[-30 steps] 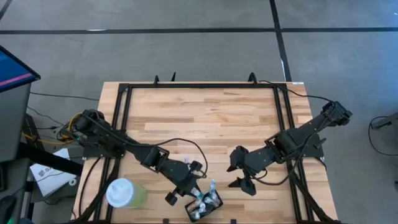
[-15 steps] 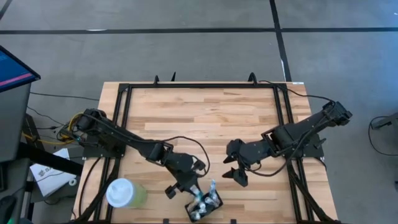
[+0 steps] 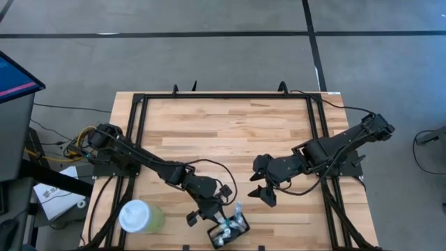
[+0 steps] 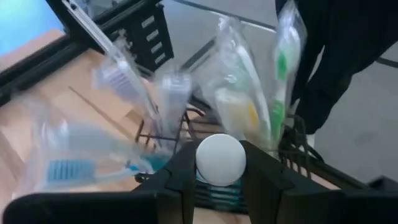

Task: Pick & Place toothbrushing station
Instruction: Put the blue mouthwash into the black wire organizer

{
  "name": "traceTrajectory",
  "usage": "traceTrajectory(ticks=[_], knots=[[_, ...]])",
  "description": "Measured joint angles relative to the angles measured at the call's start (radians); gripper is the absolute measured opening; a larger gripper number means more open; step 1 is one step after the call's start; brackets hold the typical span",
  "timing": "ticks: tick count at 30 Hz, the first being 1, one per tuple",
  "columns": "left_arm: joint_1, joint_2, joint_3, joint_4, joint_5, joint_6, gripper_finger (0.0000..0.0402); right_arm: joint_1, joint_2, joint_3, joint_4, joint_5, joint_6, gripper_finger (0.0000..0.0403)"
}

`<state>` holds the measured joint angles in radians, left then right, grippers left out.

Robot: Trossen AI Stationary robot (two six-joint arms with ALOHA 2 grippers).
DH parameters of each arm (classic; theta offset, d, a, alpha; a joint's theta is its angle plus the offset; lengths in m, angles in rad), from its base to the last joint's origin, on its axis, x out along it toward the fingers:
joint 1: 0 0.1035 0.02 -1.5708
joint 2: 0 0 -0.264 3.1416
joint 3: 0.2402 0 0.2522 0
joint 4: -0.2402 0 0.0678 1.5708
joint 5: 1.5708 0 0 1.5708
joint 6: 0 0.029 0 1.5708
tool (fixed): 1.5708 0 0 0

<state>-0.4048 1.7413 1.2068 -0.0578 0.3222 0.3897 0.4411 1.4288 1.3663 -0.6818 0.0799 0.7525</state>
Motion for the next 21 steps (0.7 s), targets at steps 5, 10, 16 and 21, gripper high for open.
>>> traceTrajectory(ticks=[5,10,16,21], knots=[[-0.006,0.015,0.0,0.04,-0.001,0.0,0.0086,-0.006,0.0,0.0,0.0,0.0,-0.001,0.0302],[-0.001,0.032,0.002,0.052,0.0,-0.009,0.0086,-0.005,0.0,0.0,-0.001,0.0,-0.003,0.0302],[-0.001,0.042,0.001,0.047,-0.018,-0.012,0.0086,-0.005,0.0,0.0,-0.001,0.0,-0.003,0.0302],[-0.003,0.058,0.001,0.045,-0.02,-0.017,0.0086,-0.004,0.0,0.0,0.0,0.0,-0.003,0.0302]])
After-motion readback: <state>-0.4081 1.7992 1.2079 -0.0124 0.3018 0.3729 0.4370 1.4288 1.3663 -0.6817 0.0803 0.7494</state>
